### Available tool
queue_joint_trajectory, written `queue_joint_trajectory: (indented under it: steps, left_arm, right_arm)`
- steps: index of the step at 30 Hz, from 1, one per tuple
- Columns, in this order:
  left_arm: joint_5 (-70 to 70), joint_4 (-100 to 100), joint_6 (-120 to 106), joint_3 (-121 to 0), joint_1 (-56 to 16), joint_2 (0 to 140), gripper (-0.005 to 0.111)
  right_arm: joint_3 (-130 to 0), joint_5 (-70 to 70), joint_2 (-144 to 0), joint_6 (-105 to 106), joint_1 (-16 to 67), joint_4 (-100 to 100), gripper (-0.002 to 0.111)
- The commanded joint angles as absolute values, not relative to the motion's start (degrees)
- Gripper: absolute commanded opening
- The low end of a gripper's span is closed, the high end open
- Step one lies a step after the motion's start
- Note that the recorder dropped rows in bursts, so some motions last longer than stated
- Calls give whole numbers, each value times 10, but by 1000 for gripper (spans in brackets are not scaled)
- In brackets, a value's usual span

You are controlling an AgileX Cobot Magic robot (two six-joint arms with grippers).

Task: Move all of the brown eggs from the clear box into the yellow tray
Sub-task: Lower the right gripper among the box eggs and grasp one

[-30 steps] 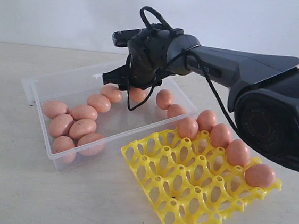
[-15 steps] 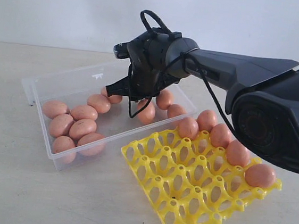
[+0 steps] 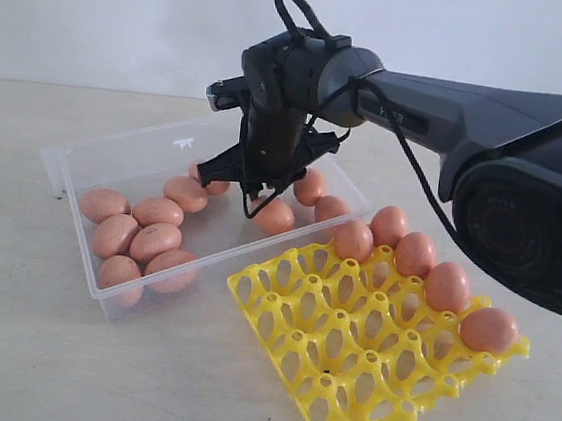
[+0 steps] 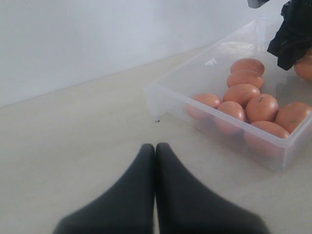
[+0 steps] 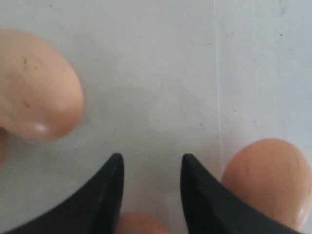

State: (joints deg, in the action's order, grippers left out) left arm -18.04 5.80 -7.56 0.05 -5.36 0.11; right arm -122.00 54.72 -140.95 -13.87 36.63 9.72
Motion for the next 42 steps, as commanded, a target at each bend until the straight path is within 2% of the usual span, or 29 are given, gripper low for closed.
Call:
queue_joint_trajectory:
  steps: [1, 3, 21, 40, 42]
  left_arm:
    - [-176, 54, -76, 0, -53, 0, -4]
    - [-176, 54, -76, 0, -53, 0, -4]
    - [-176, 54, -76, 0, -53, 0, -4]
    - [-176, 54, -76, 0, -53, 0, -4]
    - [-176, 54, -76, 0, -53, 0, -4]
  right_arm:
    - [-1219, 602, -1401, -96, 365, 95, 66]
    - [-1219, 613, -1401, -81, 365, 93, 69]
    - [-1219, 636, -1384, 90, 365, -11, 69]
    - [-1218, 699, -1389, -78, 365, -10, 68]
    - [-1218, 700, -1398, -88, 365, -13, 65]
